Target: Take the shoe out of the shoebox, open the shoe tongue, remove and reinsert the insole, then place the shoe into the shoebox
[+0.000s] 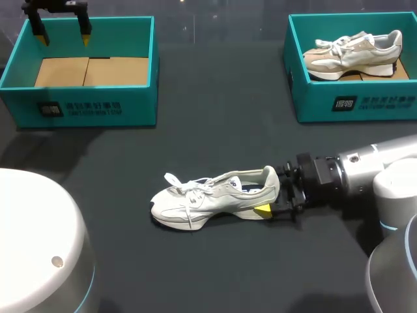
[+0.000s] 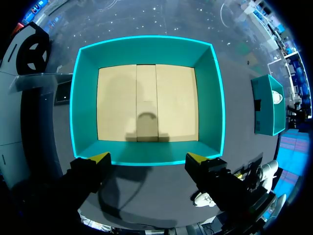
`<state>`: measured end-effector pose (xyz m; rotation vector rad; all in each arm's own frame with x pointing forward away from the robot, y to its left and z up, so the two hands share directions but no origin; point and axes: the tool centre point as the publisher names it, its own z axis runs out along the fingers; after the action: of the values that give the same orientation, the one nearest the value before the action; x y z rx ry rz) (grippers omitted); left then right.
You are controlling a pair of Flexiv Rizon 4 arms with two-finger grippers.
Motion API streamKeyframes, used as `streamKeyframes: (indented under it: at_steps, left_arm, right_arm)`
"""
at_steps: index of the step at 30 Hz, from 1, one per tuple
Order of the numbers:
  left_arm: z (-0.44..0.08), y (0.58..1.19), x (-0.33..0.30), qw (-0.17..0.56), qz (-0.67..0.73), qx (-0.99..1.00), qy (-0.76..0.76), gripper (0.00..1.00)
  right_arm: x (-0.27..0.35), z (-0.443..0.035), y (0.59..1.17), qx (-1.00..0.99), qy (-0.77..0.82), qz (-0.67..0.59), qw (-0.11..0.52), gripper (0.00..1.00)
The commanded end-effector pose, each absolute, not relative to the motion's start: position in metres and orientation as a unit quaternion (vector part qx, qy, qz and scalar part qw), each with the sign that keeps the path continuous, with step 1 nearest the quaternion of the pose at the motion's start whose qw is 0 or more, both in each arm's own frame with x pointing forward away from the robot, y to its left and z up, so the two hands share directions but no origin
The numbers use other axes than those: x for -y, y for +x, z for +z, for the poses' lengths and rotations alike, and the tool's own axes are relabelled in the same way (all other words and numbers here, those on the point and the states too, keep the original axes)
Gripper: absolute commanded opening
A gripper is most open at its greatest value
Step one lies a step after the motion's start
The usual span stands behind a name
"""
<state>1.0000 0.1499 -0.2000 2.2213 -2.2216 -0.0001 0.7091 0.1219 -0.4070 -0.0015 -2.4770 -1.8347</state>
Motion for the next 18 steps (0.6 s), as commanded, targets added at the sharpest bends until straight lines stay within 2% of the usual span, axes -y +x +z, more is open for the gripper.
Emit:
streamKeyframes:
  at_steps: [1,11,18]
  left_arm:
    - [-0.2,1.0,-0.15,0.0,0.0,0.707,0.707,1.0]
    - [-0.2,1.0,-0.15,0.0,0.0,0.707,0.707,1.0]
    - [-0.2,1.0,-0.15,0.0,0.0,0.707,0.707,1.0]
  right_arm:
    - [-0.125,-0.41,0.71,0.806,-0.003,-0.591,0.03,0.0]
    - [-0.116,-0.404,0.706,0.813,-0.021,-0.582,-0.011,0.0]
    - [-0.114,-0.402,0.706,0.814,-0.024,-0.58,-0.015,0.0]
